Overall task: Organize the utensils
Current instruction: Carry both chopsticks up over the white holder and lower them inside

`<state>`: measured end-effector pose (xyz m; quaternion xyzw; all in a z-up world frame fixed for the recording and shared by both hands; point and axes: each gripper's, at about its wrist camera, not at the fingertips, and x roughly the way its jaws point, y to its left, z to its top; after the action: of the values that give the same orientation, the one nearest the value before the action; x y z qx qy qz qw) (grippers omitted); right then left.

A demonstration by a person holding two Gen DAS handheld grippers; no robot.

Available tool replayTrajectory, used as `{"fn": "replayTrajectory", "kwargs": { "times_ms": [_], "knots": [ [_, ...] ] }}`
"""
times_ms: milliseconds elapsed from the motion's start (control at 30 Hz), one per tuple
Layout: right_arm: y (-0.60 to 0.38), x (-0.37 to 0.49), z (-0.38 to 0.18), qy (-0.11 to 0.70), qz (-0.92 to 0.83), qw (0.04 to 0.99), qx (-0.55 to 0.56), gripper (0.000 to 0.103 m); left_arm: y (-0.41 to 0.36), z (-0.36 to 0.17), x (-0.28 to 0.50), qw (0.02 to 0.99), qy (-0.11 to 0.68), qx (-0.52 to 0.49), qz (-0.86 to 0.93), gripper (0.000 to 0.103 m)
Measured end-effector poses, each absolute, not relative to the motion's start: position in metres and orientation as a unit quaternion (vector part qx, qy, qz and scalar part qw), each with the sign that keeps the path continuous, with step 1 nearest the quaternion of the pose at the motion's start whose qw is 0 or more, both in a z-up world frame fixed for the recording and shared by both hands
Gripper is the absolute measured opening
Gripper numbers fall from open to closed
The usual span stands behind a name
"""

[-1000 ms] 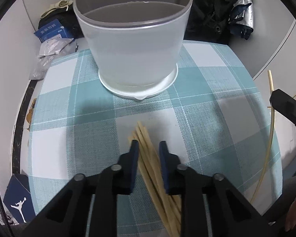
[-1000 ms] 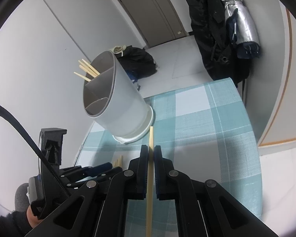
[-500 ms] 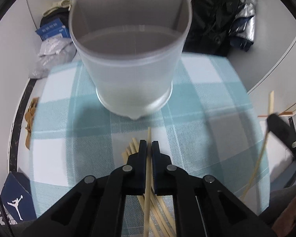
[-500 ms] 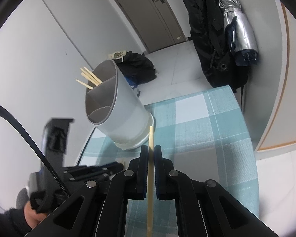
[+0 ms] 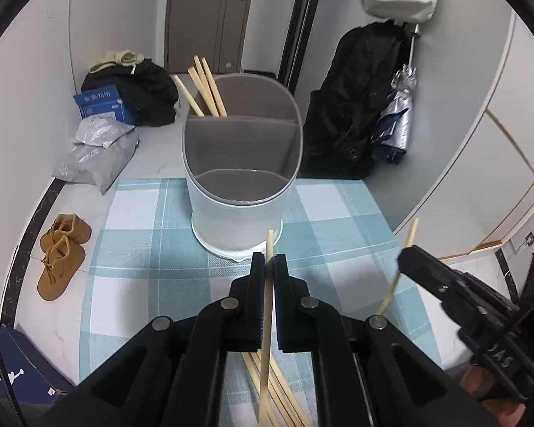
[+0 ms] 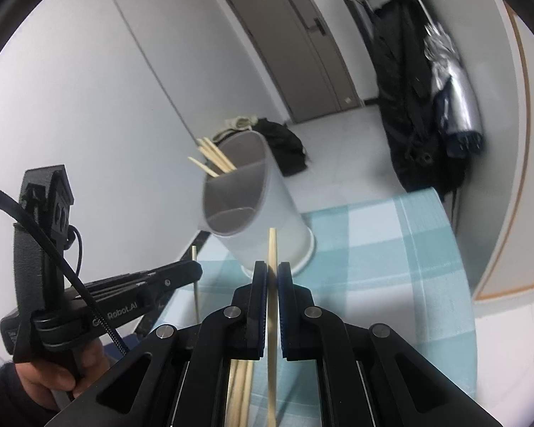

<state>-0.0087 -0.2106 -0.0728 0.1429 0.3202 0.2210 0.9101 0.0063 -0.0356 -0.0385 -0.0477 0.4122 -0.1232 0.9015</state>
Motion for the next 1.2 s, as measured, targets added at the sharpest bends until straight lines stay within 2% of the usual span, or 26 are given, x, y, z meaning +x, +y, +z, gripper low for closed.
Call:
{"fn": "replayTrajectory", "kwargs": {
  "times_ms": [833,1200],
  "knots": [
    [-0.163,-0.020,-0.048,0.273,0.251,0.925,0.082,0.005,-0.009,-0.010,-0.001,0.902,0.390,-0.091,-0.161,0.002],
    [-0.157,-0.008,-0.018,0.245,0.272,0.925,0.100,0.005,0.002,0.019,0.020,0.899,0.379,-0.130,-0.175,0.002]
  ]
}}
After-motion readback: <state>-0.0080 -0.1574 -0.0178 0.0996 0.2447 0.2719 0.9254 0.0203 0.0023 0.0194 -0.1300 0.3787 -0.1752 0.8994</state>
